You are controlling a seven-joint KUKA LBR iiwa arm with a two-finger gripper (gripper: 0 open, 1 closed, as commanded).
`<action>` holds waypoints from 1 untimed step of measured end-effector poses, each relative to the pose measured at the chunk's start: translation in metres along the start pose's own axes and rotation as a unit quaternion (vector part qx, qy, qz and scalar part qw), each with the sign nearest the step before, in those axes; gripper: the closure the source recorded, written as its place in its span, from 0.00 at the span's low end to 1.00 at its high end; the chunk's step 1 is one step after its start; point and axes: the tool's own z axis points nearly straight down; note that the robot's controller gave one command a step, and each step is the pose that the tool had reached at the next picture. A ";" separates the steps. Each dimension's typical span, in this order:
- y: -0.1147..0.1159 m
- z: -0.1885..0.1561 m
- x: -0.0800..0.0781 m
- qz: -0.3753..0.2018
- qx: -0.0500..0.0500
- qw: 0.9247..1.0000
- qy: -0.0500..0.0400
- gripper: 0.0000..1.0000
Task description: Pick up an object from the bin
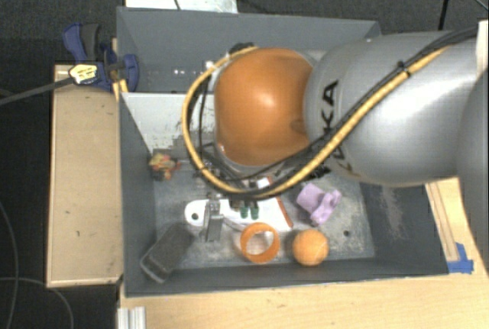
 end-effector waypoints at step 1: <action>-0.001 -0.005 -0.002 0.003 -0.001 1.000 -0.004 0.00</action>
Offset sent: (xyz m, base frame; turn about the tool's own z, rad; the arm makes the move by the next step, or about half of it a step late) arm 0.0159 -0.0496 -0.0553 -0.1806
